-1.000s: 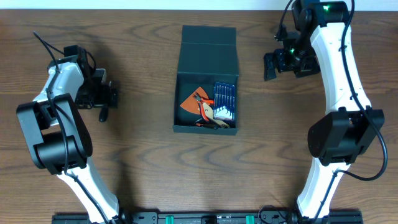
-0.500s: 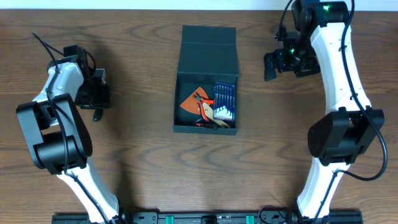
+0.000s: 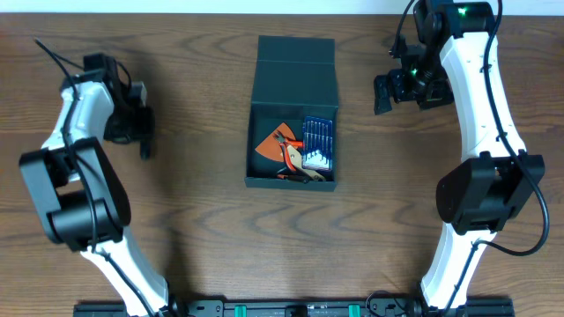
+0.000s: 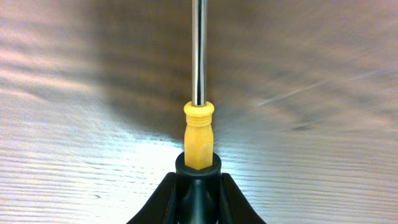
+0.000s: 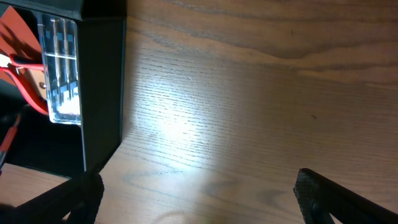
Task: Pack container
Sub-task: 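Lift the screwdriver and lower it into the box with the left gripper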
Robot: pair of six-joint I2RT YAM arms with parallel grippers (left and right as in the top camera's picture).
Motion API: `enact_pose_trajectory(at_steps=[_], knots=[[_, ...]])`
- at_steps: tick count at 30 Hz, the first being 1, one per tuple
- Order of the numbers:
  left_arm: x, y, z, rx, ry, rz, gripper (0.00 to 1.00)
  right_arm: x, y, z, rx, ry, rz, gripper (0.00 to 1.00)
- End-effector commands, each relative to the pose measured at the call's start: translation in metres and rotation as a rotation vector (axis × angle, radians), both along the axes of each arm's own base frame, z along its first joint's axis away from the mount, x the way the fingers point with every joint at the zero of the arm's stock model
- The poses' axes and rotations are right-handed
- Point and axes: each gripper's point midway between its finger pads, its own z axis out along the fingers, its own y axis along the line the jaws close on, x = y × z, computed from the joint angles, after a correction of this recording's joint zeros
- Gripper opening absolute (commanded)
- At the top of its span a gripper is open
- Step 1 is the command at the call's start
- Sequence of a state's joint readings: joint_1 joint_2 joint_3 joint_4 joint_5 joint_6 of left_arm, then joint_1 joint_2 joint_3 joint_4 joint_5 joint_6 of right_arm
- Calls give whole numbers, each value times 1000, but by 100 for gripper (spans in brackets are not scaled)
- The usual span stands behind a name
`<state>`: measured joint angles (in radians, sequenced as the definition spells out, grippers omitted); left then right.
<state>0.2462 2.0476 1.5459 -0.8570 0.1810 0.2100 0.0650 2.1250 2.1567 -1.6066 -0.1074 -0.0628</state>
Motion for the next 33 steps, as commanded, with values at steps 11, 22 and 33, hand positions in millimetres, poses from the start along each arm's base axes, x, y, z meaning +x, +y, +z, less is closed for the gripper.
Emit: enact_pose_trajectory(at_steps=[11,22,33], knots=[[13,-155,169,-115,-421,-343,14,-3,6,4,15,-2,3,99],[-27,-240,143,-145,-296,-581,14,-9,6,4,19,25,3,99],[-40,-266,93,-153,-151,-658,14,-10,6,4,19,26,3,99]])
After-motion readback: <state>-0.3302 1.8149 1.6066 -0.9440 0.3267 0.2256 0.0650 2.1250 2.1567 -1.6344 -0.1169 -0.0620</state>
